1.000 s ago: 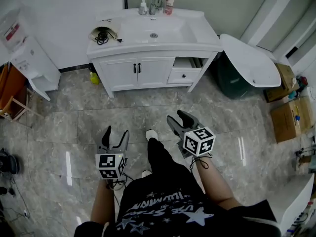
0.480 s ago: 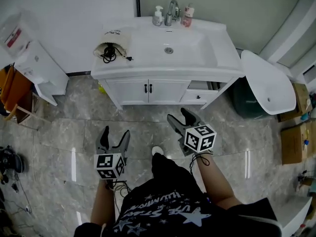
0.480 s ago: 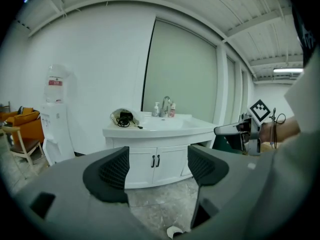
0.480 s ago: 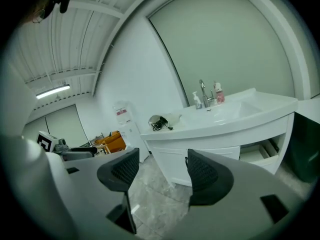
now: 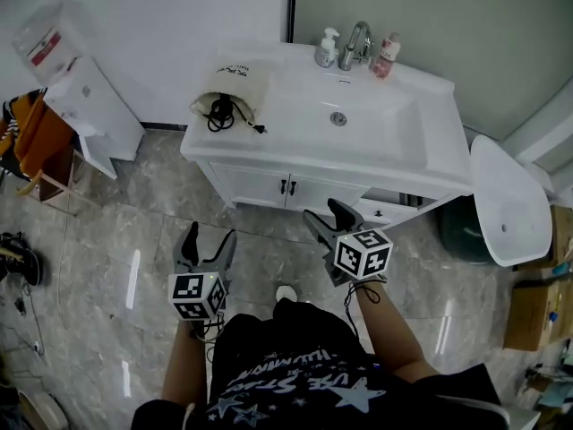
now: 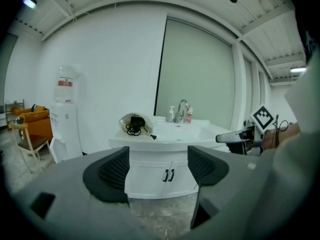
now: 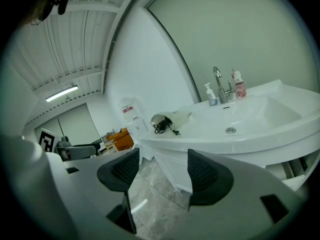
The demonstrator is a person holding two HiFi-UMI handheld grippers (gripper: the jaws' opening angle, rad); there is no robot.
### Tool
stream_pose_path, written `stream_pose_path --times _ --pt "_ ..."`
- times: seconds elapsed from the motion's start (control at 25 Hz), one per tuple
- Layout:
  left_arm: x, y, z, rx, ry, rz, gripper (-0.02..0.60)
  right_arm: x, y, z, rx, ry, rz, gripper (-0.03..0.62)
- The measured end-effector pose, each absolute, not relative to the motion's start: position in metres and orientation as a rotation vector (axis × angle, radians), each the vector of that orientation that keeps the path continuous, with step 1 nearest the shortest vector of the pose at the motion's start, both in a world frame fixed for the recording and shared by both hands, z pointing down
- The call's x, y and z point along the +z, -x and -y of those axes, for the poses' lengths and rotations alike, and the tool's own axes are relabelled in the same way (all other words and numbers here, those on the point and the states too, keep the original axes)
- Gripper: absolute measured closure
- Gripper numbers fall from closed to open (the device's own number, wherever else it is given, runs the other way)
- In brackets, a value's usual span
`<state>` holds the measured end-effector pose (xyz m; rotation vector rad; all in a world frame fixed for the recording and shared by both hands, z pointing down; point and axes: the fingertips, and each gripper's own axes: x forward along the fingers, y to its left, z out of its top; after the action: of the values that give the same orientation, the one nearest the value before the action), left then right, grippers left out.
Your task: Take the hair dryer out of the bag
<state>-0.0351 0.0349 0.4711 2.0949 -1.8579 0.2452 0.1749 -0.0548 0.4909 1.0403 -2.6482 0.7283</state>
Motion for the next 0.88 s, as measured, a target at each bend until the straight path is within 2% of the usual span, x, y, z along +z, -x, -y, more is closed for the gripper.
stream_pose_path --times 0.44,0.88 --pt "0.467 0.1 0.01 0.299 -2.028 1.961 0.221 0.487 -0.111 0.114 0.742 -0.923 2.688 0.307" --pt "0.464 0.177 0.13 0.318 -2.174 1.919 0.222 0.485 -0.044 0.19 0.723 -1.004 2.623 0.309"
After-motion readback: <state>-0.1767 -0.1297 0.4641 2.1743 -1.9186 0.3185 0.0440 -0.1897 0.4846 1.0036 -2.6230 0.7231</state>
